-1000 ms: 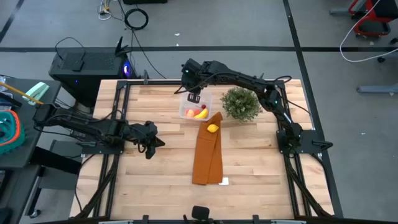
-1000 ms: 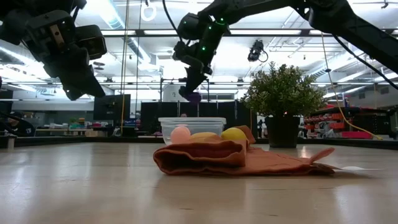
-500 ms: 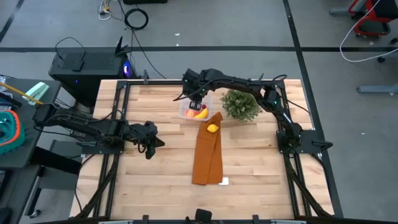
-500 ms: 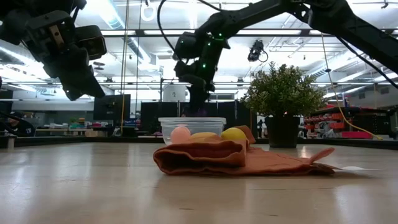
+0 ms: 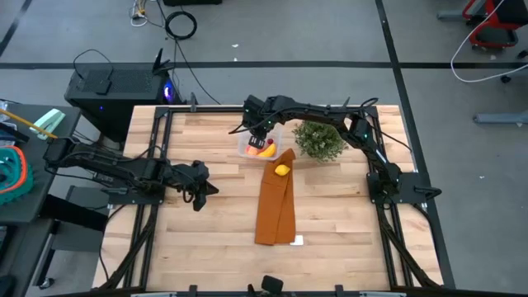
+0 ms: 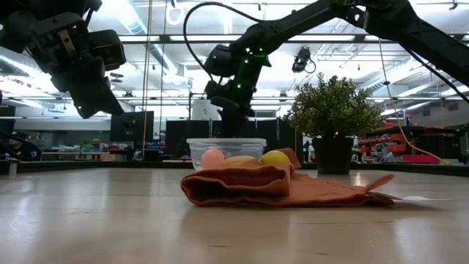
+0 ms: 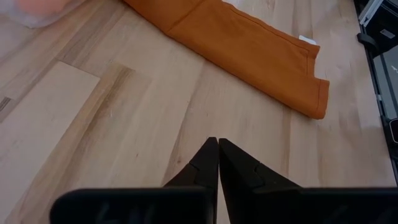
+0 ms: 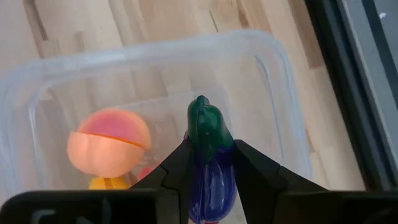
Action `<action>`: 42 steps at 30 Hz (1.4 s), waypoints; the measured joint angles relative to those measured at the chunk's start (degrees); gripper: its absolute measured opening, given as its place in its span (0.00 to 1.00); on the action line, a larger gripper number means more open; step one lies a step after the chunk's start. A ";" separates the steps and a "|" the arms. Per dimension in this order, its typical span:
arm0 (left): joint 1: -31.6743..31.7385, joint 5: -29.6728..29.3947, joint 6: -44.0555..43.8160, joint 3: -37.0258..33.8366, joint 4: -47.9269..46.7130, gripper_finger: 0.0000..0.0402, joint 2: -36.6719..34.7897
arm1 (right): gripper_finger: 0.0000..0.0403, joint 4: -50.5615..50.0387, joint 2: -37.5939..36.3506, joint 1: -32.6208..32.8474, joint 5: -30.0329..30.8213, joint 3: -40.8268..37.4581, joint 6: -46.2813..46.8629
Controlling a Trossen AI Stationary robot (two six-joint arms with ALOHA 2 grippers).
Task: Pick and placing Produce into tupperware
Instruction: Put the purple eggplant into the transparent bin
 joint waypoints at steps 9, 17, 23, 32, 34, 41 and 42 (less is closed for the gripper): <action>0.00 0.00 -0.02 0.00 -0.09 0.06 0.00 | 0.27 0.01 0.00 -0.29 -0.22 -2.62 2.09; 0.00 0.00 -0.11 -0.02 -0.13 0.04 0.00 | 0.27 0.20 -0.02 -0.30 -0.28 -3.16 1.02; 0.00 0.00 -0.11 -0.01 -0.15 0.06 0.00 | 0.27 0.24 -0.02 -0.29 -0.26 -3.16 -0.23; 0.00 0.00 -0.11 -0.02 -0.15 0.04 0.00 | 0.27 0.24 -0.02 -0.30 -2.75 -3.16 -1.55; 0.00 -0.06 -0.09 0.00 -0.15 0.03 0.00 | 0.27 0.26 -0.02 -0.27 -3.67 -3.16 -1.58; 0.00 -0.11 -0.09 -0.01 -0.13 0.06 0.00 | 0.27 0.24 -0.02 -0.27 -4.05 -3.15 -1.57; 0.02 -0.11 -0.09 0.00 -0.13 0.06 0.00 | 0.27 0.24 -0.02 -0.27 -4.47 -3.13 -1.55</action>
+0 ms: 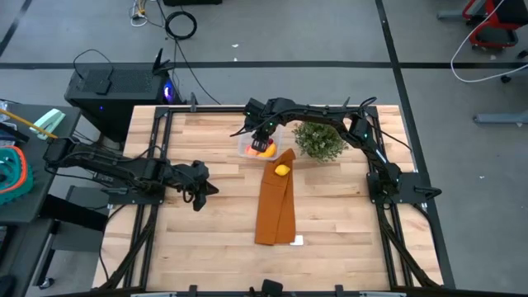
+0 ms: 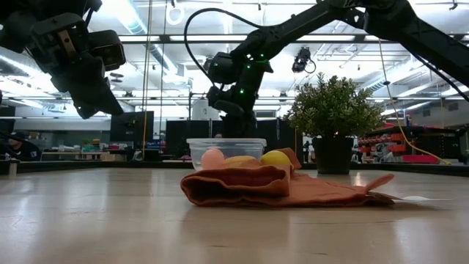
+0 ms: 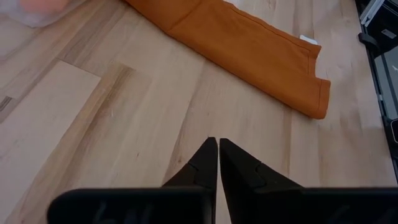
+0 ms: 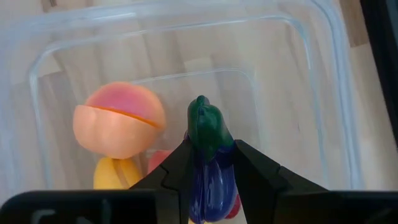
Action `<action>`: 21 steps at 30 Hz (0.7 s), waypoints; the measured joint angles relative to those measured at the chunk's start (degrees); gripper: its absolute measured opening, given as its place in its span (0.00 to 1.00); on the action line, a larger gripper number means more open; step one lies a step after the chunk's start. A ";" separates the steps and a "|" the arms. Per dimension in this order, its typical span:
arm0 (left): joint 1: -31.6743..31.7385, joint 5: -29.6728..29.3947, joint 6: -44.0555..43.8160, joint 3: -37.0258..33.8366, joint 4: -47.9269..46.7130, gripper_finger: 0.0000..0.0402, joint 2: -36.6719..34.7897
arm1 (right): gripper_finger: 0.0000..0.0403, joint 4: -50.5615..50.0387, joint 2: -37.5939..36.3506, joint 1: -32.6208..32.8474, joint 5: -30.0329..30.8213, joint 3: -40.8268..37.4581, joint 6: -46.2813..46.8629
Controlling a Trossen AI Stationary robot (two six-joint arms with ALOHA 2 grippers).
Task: Pick and placing Produce into tupperware
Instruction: Put the purple eggplant into the transparent bin
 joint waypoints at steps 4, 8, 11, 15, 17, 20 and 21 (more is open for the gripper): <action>-0.02 0.00 0.00 -0.02 0.00 0.06 0.00 | 0.27 -0.02 0.00 0.04 -0.75 0.00 0.01; -0.02 -0.01 0.00 -0.01 0.00 0.04 0.00 | 0.27 -0.02 0.00 0.07 -1.44 0.00 0.72; 0.00 -0.02 0.00 -0.02 0.00 0.04 0.00 | 0.28 -0.04 0.00 0.13 -1.57 0.00 1.28; 0.00 0.00 0.00 -0.02 0.00 0.04 0.00 | 0.28 -0.64 0.00 0.41 -1.76 0.00 1.29; 0.00 -0.02 0.00 -0.01 0.00 0.04 0.00 | 0.28 -0.70 -0.05 0.55 -1.80 -0.57 1.85; 0.00 -0.02 0.00 -0.02 0.00 0.05 0.00 | 0.28 -0.80 -0.07 0.65 -1.77 -2.46 3.91; -0.01 -0.01 0.00 -0.01 0.00 0.06 0.00 | 0.28 -0.90 -0.07 0.73 -1.74 -3.13 4.35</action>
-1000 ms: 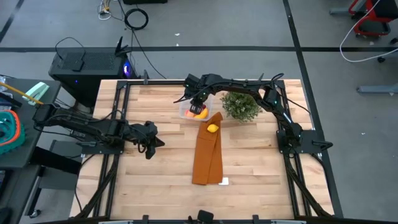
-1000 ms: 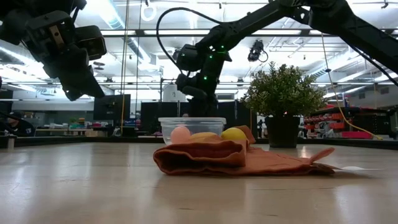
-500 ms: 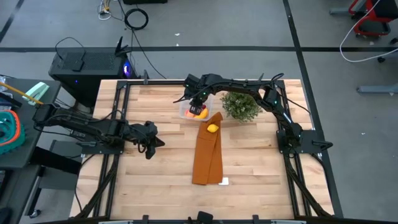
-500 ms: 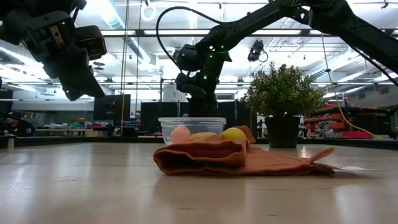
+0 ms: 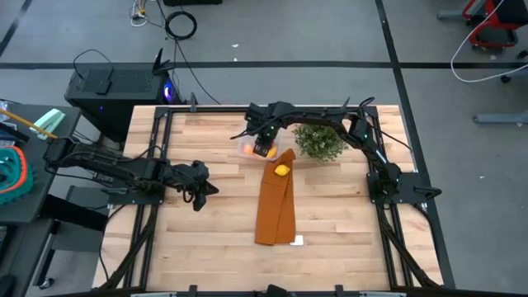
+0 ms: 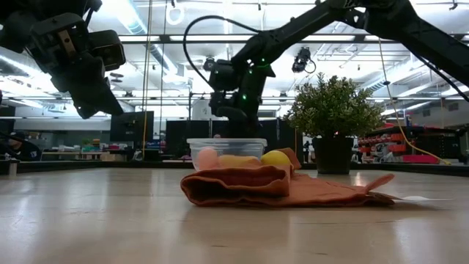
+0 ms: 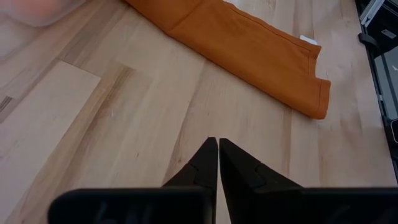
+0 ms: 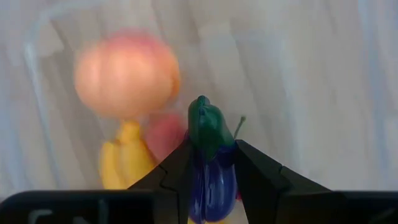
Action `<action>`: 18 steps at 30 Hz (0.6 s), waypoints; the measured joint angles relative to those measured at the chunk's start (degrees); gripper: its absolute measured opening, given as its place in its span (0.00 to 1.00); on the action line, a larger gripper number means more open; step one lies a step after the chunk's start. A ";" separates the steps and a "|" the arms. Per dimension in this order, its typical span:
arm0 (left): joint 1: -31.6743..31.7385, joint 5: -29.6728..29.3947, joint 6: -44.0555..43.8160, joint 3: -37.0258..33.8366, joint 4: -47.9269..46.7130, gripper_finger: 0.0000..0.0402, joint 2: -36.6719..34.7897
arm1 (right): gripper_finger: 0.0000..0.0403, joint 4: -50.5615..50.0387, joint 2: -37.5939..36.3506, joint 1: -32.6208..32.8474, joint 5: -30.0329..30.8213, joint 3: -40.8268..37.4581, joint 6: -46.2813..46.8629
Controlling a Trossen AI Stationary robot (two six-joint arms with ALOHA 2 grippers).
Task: Pick and placing Produce into tupperware
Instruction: Put the purple eggplant into the transparent bin
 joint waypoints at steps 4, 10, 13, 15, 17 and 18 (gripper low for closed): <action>0.01 0.00 -0.33 -0.01 0.00 0.06 0.00 | 0.28 0.42 0.00 0.85 0.10 -1.91 0.30; 0.01 0.01 -0.35 -0.01 0.00 0.05 0.00 | 0.29 0.88 0.00 1.24 0.81 -2.25 0.26; 0.01 0.01 -0.35 0.01 0.01 0.04 0.00 | 0.31 0.87 0.00 1.21 1.35 -2.24 0.25; 0.00 0.01 -0.35 0.00 0.00 0.05 0.00 | 0.33 0.87 0.00 1.21 1.59 -2.20 0.24; 0.00 0.01 -0.37 0.00 0.00 0.05 0.00 | 0.34 0.87 0.00 1.21 1.75 -2.18 0.22; 0.01 0.01 -0.37 0.00 0.00 0.06 0.00 | 0.35 0.87 0.00 1.21 1.75 -2.16 0.22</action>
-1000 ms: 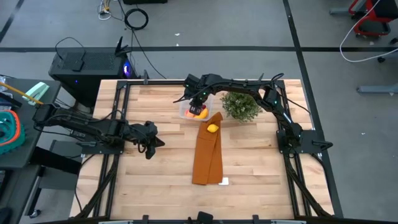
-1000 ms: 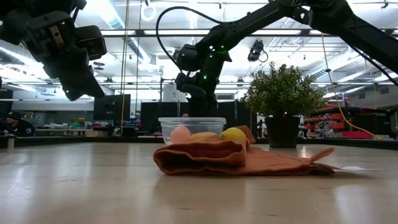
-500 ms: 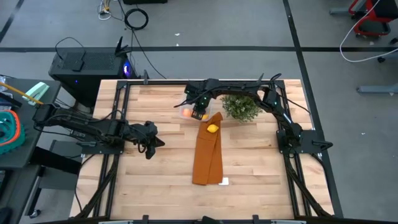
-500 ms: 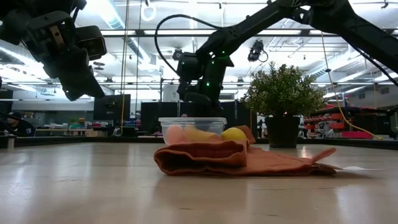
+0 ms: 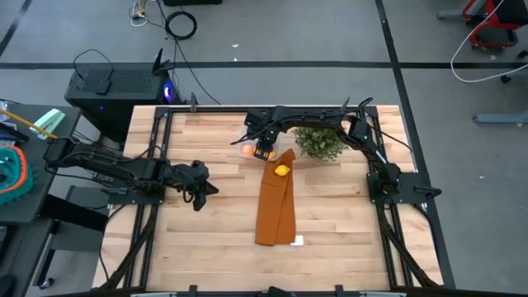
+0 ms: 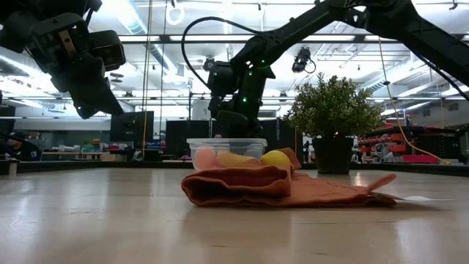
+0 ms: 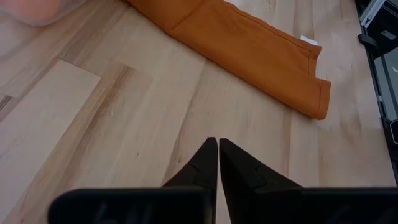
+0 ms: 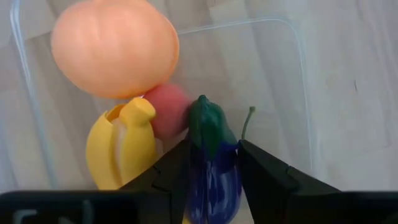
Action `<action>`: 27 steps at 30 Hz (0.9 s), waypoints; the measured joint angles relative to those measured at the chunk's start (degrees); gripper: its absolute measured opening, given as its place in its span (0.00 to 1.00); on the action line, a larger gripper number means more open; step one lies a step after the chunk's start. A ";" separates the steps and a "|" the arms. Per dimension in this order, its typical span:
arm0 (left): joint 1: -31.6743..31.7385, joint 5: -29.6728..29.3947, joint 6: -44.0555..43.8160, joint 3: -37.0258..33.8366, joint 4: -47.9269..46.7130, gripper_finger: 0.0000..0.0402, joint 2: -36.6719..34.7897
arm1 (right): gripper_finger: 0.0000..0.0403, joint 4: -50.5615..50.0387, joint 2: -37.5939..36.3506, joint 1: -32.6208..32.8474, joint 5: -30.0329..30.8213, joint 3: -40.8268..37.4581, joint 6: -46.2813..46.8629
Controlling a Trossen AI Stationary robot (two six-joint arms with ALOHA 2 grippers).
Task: Pick and placing Produce into tupperware
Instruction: Put the purple eggplant into the transparent bin, then put the yellow lemon into the transparent bin
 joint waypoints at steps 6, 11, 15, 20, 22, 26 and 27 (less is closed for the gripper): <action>-0.01 0.00 0.00 -0.01 -0.01 0.07 0.00 | 0.40 -0.05 0.00 0.00 0.24 0.07 -0.07; -0.01 0.00 0.02 0.00 -0.01 0.05 0.00 | 0.44 -0.86 0.02 0.04 2.13 2.40 -2.36; 0.00 0.00 0.02 0.01 -0.01 0.04 0.00 | 0.46 -2.36 0.02 -0.36 2.58 5.17 -2.92; -0.01 0.00 0.03 0.00 -0.01 0.05 0.00 | 0.48 -8.13 0.07 -0.52 2.38 9.79 -3.48; -0.02 0.00 0.04 0.01 -0.01 0.06 0.00 | 0.48 -11.70 0.09 -0.05 0.78 12.37 -4.31; -0.01 0.00 0.07 -0.01 -0.01 0.07 0.00 | 0.47 -18.51 0.04 2.08 -3.65 17.58 -6.32; 0.00 0.00 0.07 0.01 -0.01 0.07 0.00 | 0.46 -20.66 0.04 2.73 -4.35 18.51 -6.81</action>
